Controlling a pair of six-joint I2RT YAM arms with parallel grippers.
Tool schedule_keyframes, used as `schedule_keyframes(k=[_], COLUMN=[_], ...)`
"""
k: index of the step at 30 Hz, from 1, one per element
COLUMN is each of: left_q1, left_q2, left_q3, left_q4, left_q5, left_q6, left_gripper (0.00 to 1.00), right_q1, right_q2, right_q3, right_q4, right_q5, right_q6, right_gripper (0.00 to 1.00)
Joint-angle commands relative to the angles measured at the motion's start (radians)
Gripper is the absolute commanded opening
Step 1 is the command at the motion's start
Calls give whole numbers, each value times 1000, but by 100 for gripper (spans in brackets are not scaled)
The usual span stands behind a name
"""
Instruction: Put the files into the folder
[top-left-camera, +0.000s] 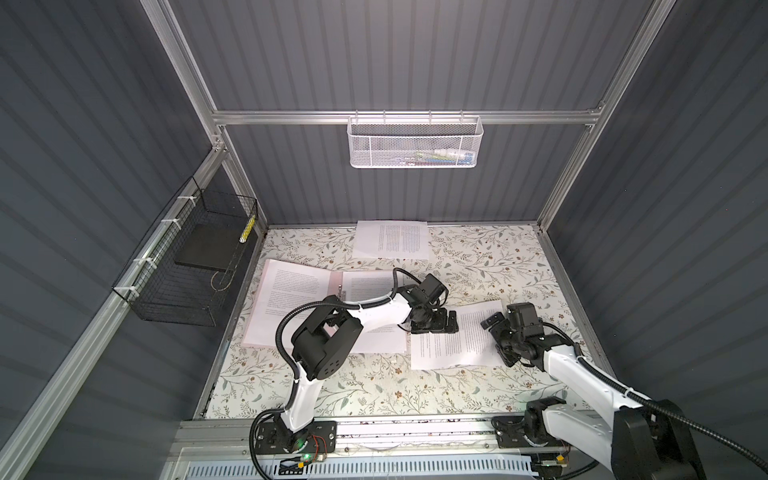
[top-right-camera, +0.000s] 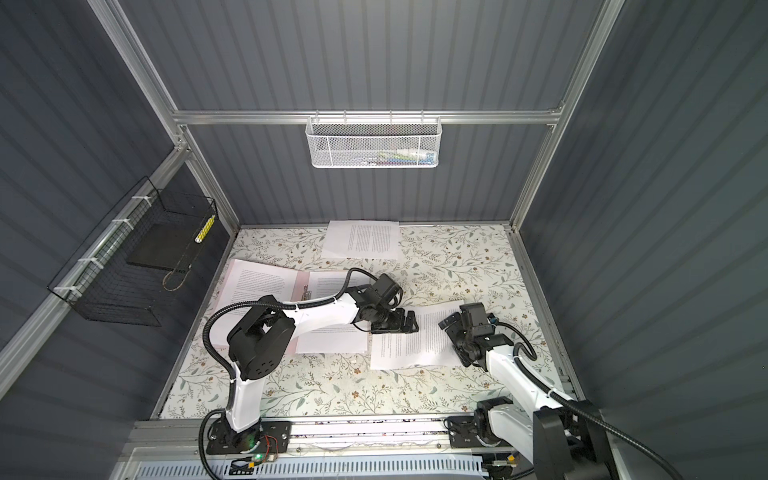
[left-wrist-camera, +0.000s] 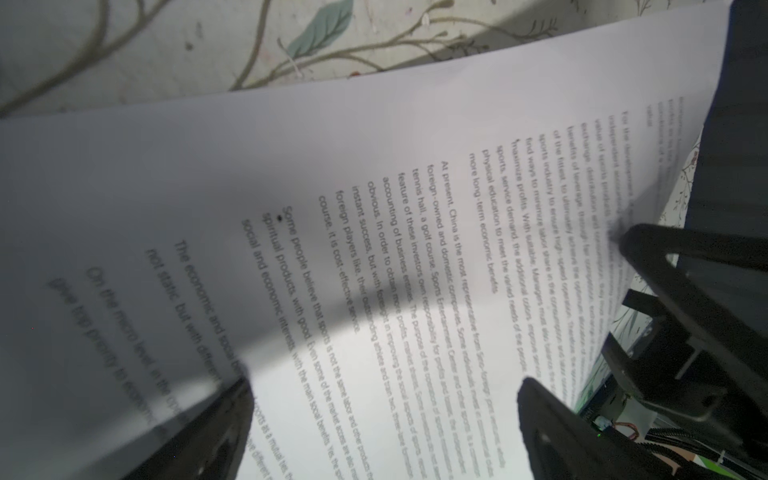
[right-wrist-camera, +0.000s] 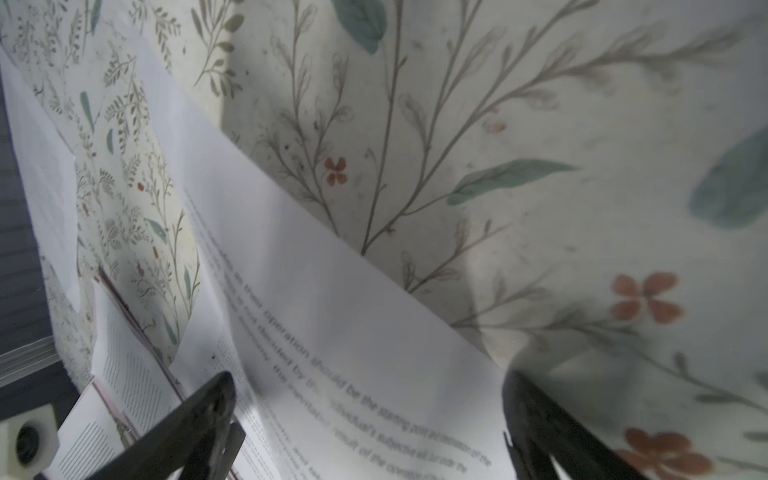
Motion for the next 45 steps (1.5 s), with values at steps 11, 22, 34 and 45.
schedule_keyframes(k=[11, 22, 34, 45], left_q1=[3, 10, 21, 26], left_q2=[123, 129, 96, 72], left_q3=[-14, 17, -54, -87], left_q4=[-74, -77, -56, -27], left_q5=[22, 20, 29, 79], left_q6=[-21, -18, -17, -35], left_gripper=[100, 100, 100, 99], right_q1=[259, 473, 593, 593], right_q2=[-256, -252, -212, -276], right_q3=[-137, -161, -180, -257], right_q4=[141, 182, 144, 205], right_q5=[-69, 116, 430, 574], right_q6=[194, 358, 563, 560], right_gripper=[99, 99, 99, 75])
